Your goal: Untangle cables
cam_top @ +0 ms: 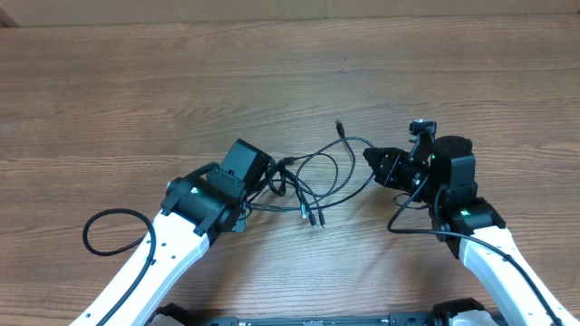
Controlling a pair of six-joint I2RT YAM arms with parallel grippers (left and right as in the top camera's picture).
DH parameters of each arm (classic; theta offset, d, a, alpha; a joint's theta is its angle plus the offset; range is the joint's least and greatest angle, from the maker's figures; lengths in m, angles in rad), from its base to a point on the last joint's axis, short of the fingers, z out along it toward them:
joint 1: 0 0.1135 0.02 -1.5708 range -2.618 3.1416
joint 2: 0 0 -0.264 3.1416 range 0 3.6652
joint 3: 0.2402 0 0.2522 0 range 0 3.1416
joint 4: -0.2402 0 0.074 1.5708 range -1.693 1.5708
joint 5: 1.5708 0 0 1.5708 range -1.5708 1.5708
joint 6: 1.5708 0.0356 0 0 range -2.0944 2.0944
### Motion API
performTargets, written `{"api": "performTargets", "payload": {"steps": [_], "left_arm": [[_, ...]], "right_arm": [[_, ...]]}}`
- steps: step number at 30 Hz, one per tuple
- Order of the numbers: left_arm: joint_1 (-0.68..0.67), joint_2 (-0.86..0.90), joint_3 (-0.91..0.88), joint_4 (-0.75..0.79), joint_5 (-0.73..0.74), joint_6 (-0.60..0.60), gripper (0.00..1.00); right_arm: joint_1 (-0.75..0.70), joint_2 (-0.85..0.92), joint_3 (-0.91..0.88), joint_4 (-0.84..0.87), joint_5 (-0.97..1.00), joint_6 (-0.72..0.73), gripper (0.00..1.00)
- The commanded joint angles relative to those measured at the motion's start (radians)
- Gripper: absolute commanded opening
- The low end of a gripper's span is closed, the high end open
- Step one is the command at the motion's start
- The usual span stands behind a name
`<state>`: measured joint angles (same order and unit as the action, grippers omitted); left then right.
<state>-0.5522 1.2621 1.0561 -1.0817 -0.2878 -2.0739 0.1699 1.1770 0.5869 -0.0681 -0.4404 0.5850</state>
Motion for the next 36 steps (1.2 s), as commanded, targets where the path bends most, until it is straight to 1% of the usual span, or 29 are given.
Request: {"api": "performTargets", "payload": {"steps": [1,6,11,16,22,30,36], "left_arm": [[0.004,-0.021,0.008,-0.021,-0.033,-0.010,0.05],[0.004,-0.021,0.008,-0.045,-0.029,-0.010,0.05],[0.004,-0.021,0.008,-0.068,0.010,-0.010,0.05],[0.004,-0.021,0.008,-0.078,0.027,-0.010,0.05],[0.004,-0.021,0.008,-0.092,0.033,-0.010,0.04],[0.004,-0.021,0.008,-0.060,0.053,-0.010,0.04],[0.004,-0.021,0.008,-0.054,0.053,-0.010,0.05]], "right_arm": [[-0.010,-0.016,0.011,0.006,0.063,0.113,0.04],[-0.010,-0.015,0.011,-0.014,0.098,0.175,0.04],[-0.010,-0.011,0.011,-0.073,0.156,0.197,0.04],[-0.008,0.005,0.010,-0.105,0.159,0.246,0.04],[-0.008,0.026,0.010,-0.213,0.160,0.250,0.04],[-0.008,0.044,0.010,-0.393,0.126,0.258,0.04],[-0.008,0.045,0.010,-0.459,0.126,0.260,0.04]]}}
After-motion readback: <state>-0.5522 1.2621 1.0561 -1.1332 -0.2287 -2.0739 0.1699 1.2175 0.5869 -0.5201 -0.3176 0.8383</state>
